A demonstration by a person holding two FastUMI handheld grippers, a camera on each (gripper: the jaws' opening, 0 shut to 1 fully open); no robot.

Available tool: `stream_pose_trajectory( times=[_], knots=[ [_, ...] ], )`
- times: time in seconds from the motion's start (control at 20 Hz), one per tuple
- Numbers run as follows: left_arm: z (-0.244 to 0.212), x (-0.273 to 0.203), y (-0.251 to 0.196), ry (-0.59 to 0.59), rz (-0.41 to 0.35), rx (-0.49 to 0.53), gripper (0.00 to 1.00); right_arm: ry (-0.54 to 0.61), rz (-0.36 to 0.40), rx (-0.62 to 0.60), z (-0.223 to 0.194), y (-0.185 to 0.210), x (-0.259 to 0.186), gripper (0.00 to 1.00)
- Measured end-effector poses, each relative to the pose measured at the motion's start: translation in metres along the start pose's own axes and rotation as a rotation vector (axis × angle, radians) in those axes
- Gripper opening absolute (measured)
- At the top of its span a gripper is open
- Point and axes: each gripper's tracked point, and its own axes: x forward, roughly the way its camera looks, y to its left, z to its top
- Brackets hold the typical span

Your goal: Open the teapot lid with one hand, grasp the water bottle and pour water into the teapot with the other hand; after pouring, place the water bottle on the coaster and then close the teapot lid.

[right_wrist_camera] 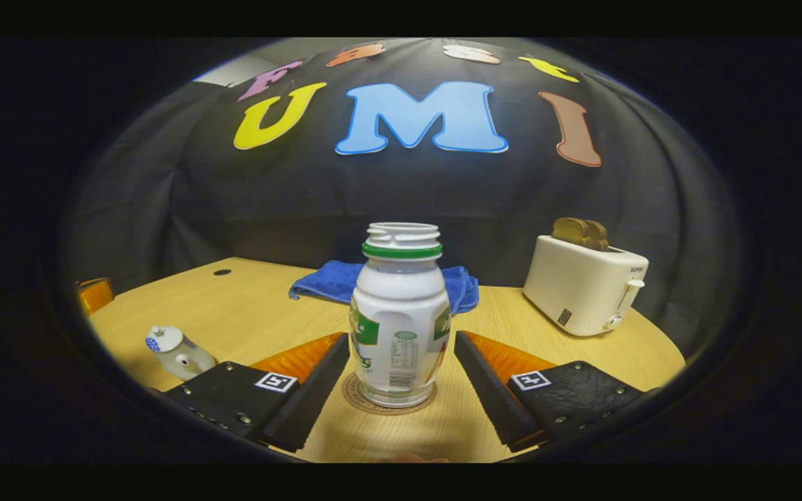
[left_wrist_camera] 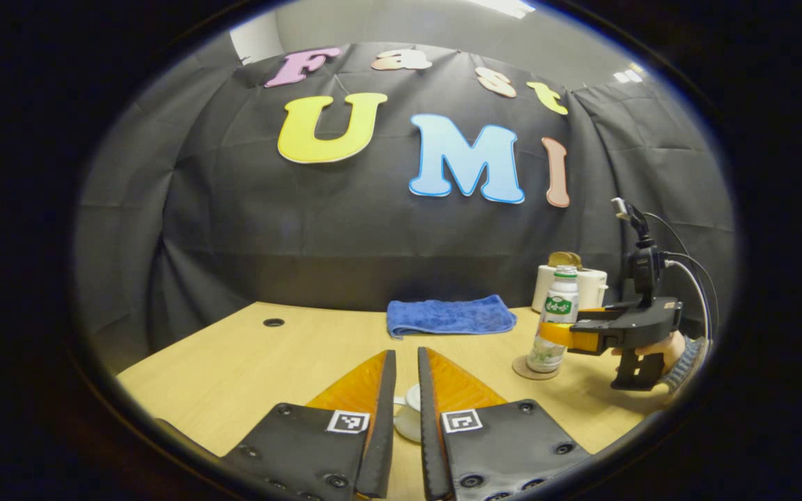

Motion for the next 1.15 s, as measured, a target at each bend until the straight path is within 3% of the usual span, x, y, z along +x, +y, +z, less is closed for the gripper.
stream_pose_trajectory(
  times=[0.15, 0.2, 0.25, 0.3, 0.45, 0.5, 0.75, 0.8, 0.85, 1.15],
  knots=[
    [0.002, -0.004, -0.001, -0.003, -0.001, -0.009, 0.24, -0.029, -0.005, 0.032, 0.004, -0.004, -0.014, 0.96],
    [0.004, -0.006, -0.003, -0.008, -0.002, -0.012, 0.28, -0.037, -0.013, 0.039, 0.005, -0.006, -0.021, 0.96],
    [0.005, -0.008, -0.004, -0.01, -0.005, -0.017, 0.24, -0.043, -0.017, 0.046, 0.005, -0.006, -0.03, 0.96],
    [0.005, -0.01, -0.006, -0.011, -0.008, -0.023, 0.28, -0.047, -0.02, 0.054, 0.004, -0.006, -0.04, 0.96],
    [0.008, -0.022, -0.015, -0.027, -0.011, -0.025, 0.24, -0.065, -0.041, 0.073, 0.001, 0.0, -0.074, 0.96],
    [0.011, -0.027, -0.018, -0.042, -0.006, -0.014, 0.28, -0.082, -0.051, 0.075, 0.002, 0.003, -0.088, 0.96],
    [0.007, -0.062, -0.041, -0.098, 0.015, 0.029, 0.28, -0.171, -0.16, 0.063, 0.012, 0.014, -0.152, 0.96],
    [0.006, -0.069, -0.048, -0.105, 0.012, 0.029, 0.24, -0.183, -0.18, 0.051, 0.01, 0.017, -0.163, 0.96],
    [0.005, -0.075, -0.055, -0.11, 0.008, 0.029, 0.29, -0.192, -0.19, 0.046, 0.01, 0.022, -0.172, 0.96],
    [-0.006, -0.096, -0.076, -0.112, -0.004, 0.029, 0.24, -0.196, -0.198, 0.045, -0.014, 0.037, -0.189, 0.96]
  ],
)
